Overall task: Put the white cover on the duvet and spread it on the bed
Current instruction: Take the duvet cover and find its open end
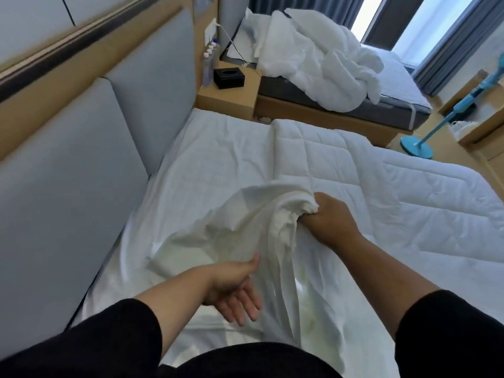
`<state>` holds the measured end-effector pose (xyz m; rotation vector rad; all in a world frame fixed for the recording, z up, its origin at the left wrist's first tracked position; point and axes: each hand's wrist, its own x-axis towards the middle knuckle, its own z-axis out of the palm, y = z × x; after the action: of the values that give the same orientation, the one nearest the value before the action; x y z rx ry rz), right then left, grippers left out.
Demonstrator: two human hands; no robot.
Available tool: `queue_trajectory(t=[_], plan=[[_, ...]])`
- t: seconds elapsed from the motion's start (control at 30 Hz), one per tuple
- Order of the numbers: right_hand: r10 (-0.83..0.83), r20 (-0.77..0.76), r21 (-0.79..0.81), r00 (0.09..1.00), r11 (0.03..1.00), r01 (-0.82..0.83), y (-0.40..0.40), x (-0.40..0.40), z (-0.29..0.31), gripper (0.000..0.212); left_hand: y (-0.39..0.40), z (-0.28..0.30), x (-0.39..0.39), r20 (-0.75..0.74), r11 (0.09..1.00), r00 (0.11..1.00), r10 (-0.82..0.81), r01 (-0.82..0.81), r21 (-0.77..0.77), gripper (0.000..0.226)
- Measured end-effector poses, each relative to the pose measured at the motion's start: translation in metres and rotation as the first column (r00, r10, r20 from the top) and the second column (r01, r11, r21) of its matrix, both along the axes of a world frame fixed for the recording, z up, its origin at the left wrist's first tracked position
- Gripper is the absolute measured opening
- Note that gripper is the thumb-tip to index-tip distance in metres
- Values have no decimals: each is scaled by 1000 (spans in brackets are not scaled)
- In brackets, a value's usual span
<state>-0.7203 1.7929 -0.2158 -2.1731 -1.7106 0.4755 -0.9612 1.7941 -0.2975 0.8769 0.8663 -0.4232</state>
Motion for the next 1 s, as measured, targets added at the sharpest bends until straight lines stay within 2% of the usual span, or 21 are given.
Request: queue_trajectory(t=[0.03,0.07,0.1,0.17,0.23,0.27,0.33,0.37,0.4,0.43,0.53,0.63,0.73,0.8,0.83,0.9,0.93,1.0], plan=[[37,-25,63,999,997,-36,2,-3,13,25,-13,-12,2,65,973,989,133,-118,-197,112],[92,-45,115,995,990,-86,1,-8,28,24,-25,-22,7,84,893,946,314,-263,-366,116],[152,-70,149,986,979,-140,-3,-14,41,23,-35,-30,14,70,762,866,495,-394,-514,118],[262,-122,186,957,954,-237,-18,-25,63,21,-45,-36,33,56,532,667,743,-538,-654,121],[344,-148,192,927,930,-314,-35,-28,71,24,-38,-31,49,126,415,453,883,-625,-662,112],[372,-141,183,917,921,-345,-43,-25,72,28,-31,-26,54,134,302,285,949,-704,-643,103],[394,-112,149,912,914,-376,-58,-12,69,37,-10,-16,53,130,2,-94,987,-802,-597,83],[385,-104,130,917,919,-371,-64,-2,68,41,1,-8,50,169,-87,-210,963,-835,-543,73],[367,-100,116,925,927,-356,-70,8,66,44,14,3,43,232,-125,-257,938,-876,-466,64],[346,-105,111,932,936,-335,-75,18,64,47,27,13,36,313,-124,-254,915,-916,-382,56],[279,-145,214,949,946,-245,-82,38,63,54,67,72,19,554,-103,-135,821,-991,-89,46],[246,-177,350,953,921,-173,-78,41,72,46,99,161,16,785,-70,103,611,-981,184,31],[209,-203,391,957,913,-116,-69,46,77,60,111,234,27,808,-15,335,484,-921,390,40],[224,-182,389,957,911,-139,-67,50,76,59,111,246,33,754,7,457,473,-857,515,39],[243,-187,369,952,915,-161,-67,52,75,51,110,242,34,709,18,505,492,-820,572,35],[318,-252,235,914,936,-261,-67,56,72,30,105,222,34,622,46,531,575,-780,623,28],[372,-313,91,874,927,-363,-67,57,71,32,102,209,33,578,66,529,621,-770,635,30],[433,-469,-231,770,781,-580,-66,60,65,53,85,186,35,497,110,548,673,-738,666,33]])
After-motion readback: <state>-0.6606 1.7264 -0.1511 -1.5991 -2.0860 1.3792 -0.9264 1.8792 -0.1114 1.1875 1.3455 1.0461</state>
